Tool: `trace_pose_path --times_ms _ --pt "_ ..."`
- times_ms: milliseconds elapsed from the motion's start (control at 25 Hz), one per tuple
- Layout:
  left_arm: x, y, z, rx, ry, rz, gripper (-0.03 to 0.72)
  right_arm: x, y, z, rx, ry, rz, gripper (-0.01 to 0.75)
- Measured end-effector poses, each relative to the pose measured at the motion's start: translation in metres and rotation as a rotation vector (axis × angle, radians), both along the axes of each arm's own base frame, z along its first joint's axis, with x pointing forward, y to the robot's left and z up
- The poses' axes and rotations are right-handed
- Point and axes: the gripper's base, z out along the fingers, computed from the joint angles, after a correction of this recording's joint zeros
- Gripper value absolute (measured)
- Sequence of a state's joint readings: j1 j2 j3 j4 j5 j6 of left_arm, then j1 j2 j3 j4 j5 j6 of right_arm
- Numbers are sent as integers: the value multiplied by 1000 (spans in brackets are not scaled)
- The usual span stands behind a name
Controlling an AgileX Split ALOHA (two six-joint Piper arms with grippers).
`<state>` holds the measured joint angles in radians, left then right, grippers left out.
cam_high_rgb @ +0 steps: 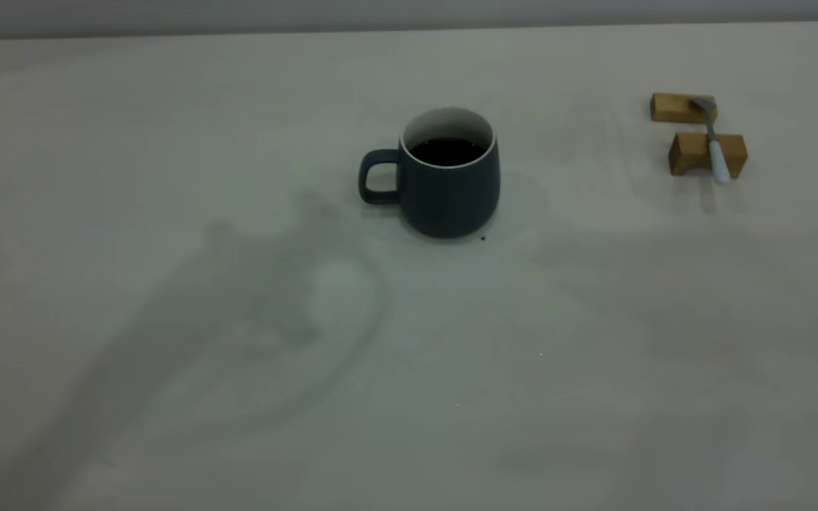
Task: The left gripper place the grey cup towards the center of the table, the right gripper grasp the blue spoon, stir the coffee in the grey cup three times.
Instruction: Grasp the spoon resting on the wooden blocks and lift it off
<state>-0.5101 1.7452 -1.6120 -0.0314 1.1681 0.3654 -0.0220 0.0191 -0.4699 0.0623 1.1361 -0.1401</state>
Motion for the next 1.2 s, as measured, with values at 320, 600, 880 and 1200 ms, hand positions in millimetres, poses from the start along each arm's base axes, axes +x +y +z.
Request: trace_pose_path --times_ms 320,600,880,1200 --pt "-63 36 54 -101 -108 157 241 0 0 0 0 0 0 238" --pt "-153 88 44 -150 -111 309 238 0 0 0 0 0 0 238" --pt "-209 141 5 -175 -105 528 238 0 0 0 0 0 0 238" --pt "-266 173 -34 -182 -242 759 238 0 0 0 0 0 0 240"
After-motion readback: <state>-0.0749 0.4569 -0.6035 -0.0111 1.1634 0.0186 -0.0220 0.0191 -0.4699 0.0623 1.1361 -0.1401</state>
